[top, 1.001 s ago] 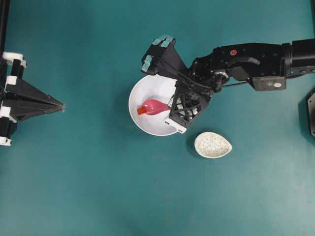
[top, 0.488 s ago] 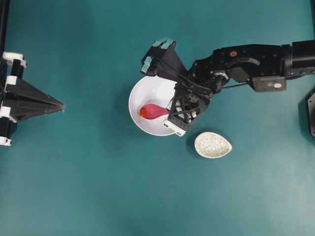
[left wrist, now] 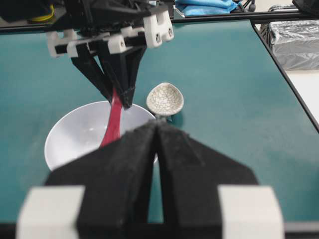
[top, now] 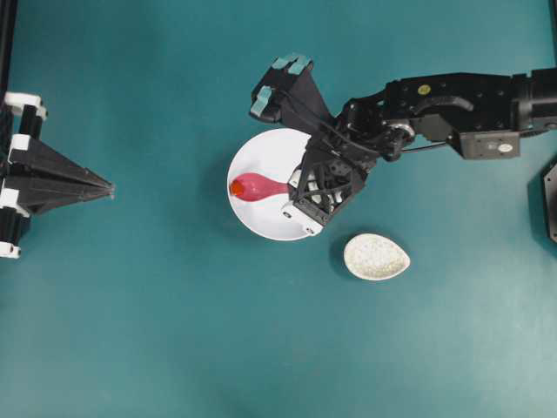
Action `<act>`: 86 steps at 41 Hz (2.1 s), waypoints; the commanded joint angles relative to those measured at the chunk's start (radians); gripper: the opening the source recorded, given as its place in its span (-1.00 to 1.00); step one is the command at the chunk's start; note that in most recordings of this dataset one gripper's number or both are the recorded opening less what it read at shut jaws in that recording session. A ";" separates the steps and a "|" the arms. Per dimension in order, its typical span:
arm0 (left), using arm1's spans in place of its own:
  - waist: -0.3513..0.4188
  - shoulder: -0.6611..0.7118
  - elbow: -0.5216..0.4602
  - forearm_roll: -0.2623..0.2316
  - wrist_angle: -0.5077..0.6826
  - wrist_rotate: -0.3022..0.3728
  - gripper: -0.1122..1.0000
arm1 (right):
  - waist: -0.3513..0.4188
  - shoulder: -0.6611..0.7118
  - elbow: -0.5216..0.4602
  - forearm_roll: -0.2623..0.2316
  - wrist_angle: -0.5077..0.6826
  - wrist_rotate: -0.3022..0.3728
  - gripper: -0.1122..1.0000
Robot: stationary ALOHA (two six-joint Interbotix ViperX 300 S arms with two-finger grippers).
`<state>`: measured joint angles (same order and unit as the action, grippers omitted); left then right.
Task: Grip the spoon and scoop the red block from the bowl with right arm.
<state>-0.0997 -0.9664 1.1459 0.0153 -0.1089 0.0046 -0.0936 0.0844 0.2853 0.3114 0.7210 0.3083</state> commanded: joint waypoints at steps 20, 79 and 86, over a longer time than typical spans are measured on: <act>-0.003 0.003 -0.025 0.002 -0.014 0.002 -0.80 | 0.000 -0.049 0.002 0.035 -0.061 0.009 -0.70; -0.003 0.003 -0.023 0.002 -0.011 0.002 -0.80 | 0.207 -0.509 0.586 -0.005 -0.146 0.469 -0.70; -0.003 0.005 -0.023 0.002 -0.011 -0.005 -0.80 | 0.207 -0.488 0.586 -0.026 -0.147 0.465 -0.70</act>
<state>-0.0997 -0.9664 1.1459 0.0138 -0.1120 0.0031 0.1120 -0.3988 0.8882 0.2961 0.5814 0.7747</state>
